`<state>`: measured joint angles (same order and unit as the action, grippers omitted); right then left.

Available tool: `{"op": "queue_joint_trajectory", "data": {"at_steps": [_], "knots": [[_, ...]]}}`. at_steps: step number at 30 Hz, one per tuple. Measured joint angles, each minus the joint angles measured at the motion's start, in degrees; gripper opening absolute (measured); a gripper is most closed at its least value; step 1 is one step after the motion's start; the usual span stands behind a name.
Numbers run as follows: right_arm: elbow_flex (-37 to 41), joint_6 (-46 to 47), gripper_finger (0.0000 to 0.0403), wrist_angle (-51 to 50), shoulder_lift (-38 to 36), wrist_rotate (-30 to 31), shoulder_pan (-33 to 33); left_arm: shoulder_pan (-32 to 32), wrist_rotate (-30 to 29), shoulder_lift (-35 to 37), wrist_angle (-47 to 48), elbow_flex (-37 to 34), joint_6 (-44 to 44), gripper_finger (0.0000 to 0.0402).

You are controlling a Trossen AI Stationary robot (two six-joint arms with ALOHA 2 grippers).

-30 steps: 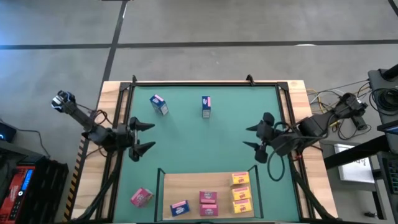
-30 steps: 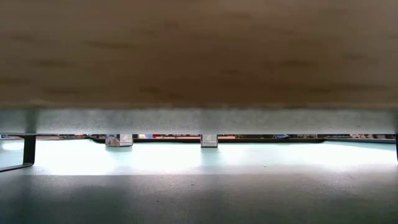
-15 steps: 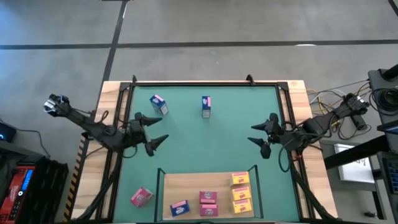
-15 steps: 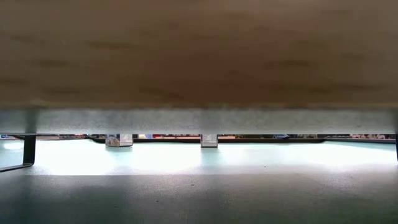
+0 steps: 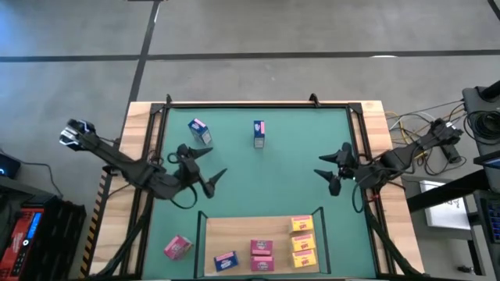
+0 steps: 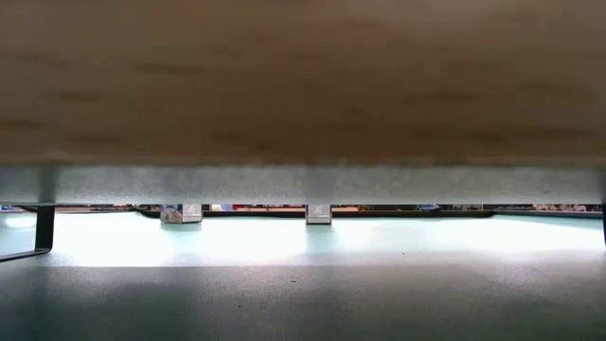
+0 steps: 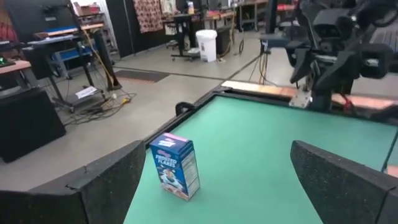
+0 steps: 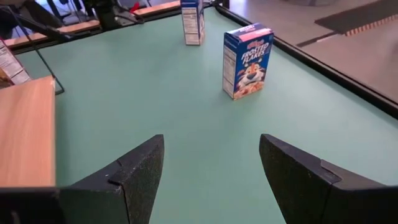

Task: Stack cereal on shelf
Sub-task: Put the right blue cereal box on the shelf aligned with the other blue cereal box

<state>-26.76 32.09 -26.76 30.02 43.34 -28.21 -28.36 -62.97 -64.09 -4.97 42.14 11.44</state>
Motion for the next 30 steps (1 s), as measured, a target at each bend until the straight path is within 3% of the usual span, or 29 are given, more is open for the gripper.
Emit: {"op": "queue_joint_trajectory", "data": {"at_steps": [14,30], "knots": [[12.7,-3.4,0.0251,18.2,-1.5,0.3,0.0,2.7,1.4,-11.0,9.7,10.9,4.5,0.0384],[14.9,-2.2,0.0256,18.2,-1.5,0.0,0.0,25.4,29.4,-17.2,9.7,14.3,15.2,0.0384]]}}
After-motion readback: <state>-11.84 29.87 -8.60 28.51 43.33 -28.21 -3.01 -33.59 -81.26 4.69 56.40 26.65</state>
